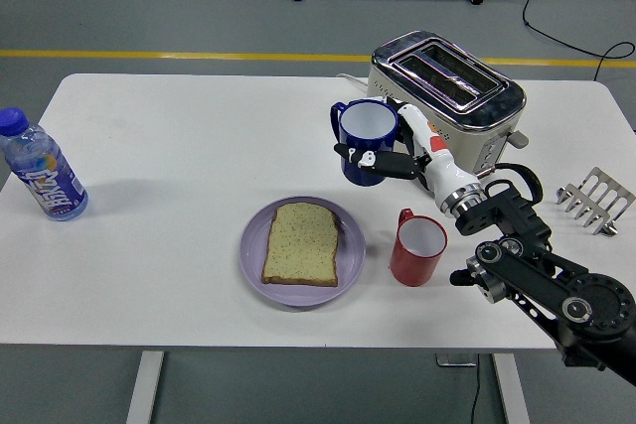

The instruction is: Pick up the cup,pour liquid into bread,place the cup on the desk

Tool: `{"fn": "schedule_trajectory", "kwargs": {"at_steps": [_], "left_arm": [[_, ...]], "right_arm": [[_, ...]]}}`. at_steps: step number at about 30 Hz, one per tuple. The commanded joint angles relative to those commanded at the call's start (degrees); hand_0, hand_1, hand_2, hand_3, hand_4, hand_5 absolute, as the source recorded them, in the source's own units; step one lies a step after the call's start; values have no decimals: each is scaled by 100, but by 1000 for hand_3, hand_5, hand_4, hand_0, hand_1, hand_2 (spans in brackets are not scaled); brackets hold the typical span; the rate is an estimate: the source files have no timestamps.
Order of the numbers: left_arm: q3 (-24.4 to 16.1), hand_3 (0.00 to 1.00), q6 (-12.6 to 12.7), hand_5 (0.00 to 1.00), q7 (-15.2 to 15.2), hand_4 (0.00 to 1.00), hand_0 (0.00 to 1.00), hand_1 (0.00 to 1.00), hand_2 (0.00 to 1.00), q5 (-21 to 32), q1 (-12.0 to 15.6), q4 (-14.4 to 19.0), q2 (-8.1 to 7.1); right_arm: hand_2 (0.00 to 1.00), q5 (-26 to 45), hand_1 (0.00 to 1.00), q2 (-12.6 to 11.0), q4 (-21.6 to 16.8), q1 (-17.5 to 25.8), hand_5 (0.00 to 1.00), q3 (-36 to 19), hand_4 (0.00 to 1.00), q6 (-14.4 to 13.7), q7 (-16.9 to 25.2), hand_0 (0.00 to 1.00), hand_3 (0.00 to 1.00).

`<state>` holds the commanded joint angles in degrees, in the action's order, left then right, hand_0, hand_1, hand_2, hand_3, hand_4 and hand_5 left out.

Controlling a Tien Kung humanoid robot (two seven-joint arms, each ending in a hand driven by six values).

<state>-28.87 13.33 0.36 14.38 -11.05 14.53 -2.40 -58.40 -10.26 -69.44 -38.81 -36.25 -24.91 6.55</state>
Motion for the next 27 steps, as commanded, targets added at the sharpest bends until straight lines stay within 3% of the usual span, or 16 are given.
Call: {"fn": "schedule_trajectory", "kwargs": {"at_steps": [10, 27], "left_arm": [[23, 611, -4, 998, -14, 396, 690, 756, 773, 49, 9, -1, -9], [53, 611, -11, 998, -30, 396, 690, 756, 773, 111, 13, -1, -14]], "right_arm": [[533, -1238, 419, 27, 207, -297, 2, 377, 714, -149, -73, 455, 535], [533, -2470, 420, 488, 753, -848, 2, 834, 709, -345, 77, 457, 538]]}}
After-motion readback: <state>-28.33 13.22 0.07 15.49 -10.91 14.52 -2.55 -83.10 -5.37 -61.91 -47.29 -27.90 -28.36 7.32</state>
